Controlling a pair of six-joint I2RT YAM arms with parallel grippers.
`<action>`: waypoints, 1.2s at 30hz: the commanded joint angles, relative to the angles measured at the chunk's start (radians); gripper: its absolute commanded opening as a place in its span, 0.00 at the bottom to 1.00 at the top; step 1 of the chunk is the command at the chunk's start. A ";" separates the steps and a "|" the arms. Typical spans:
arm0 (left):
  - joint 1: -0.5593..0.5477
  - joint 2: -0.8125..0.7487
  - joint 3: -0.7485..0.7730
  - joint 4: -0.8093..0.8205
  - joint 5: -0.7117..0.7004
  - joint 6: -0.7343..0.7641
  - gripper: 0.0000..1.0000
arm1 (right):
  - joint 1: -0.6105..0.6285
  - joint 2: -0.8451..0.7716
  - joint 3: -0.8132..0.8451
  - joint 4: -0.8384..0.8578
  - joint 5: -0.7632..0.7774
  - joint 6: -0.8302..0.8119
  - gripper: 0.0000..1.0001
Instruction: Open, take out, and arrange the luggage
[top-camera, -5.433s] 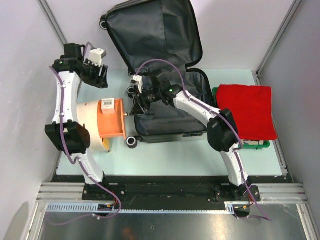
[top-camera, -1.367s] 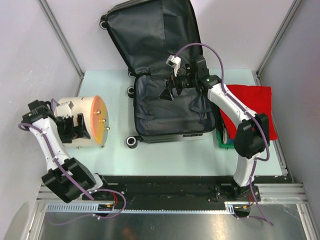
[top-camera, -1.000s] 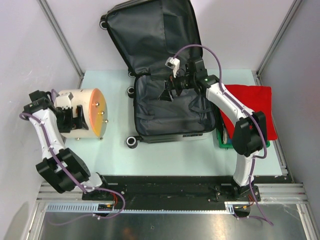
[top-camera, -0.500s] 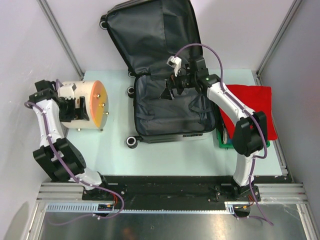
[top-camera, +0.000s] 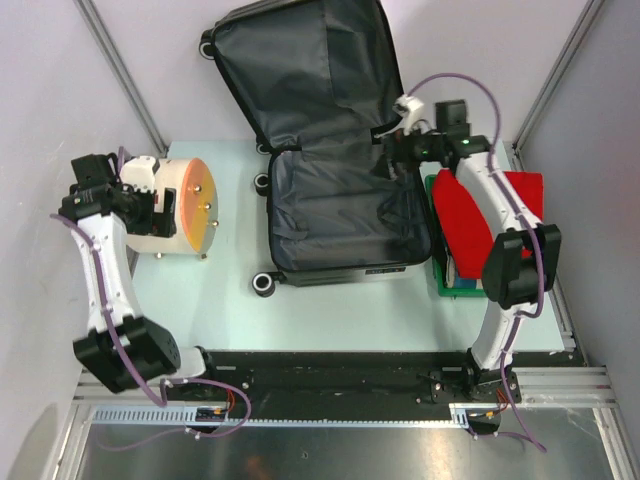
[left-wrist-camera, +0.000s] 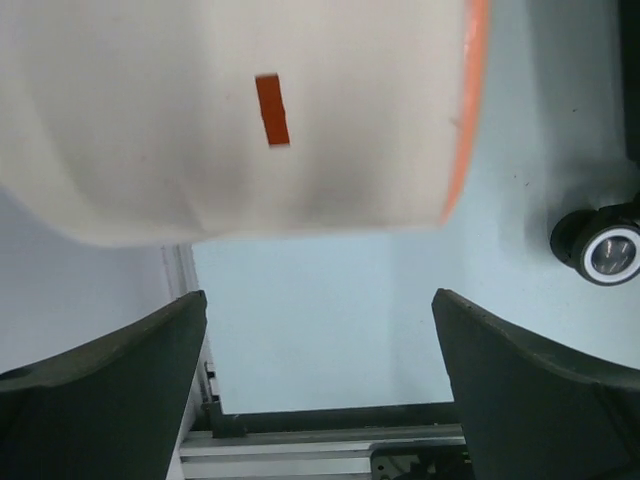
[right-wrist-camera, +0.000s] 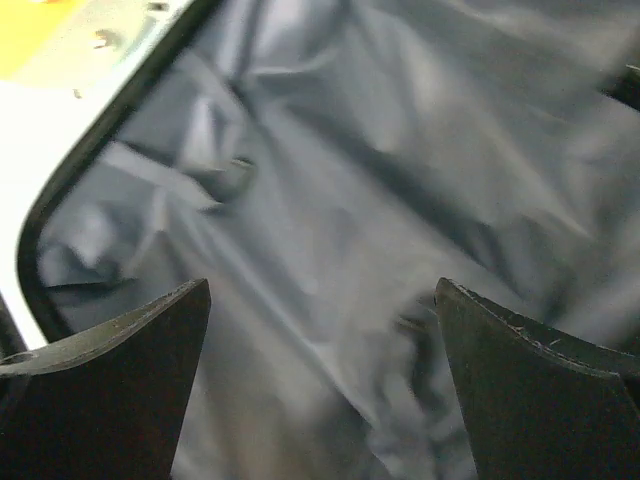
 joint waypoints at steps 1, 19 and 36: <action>-0.008 -0.161 -0.020 0.006 0.012 0.057 1.00 | -0.130 -0.095 0.051 -0.106 0.122 -0.080 1.00; -0.228 -0.241 0.038 -0.049 0.102 -0.015 1.00 | -0.184 -0.136 0.163 -0.318 0.404 -0.315 0.97; -0.275 -0.196 0.058 -0.048 0.188 -0.064 1.00 | -0.026 -0.678 -0.566 -0.591 0.508 -0.539 0.57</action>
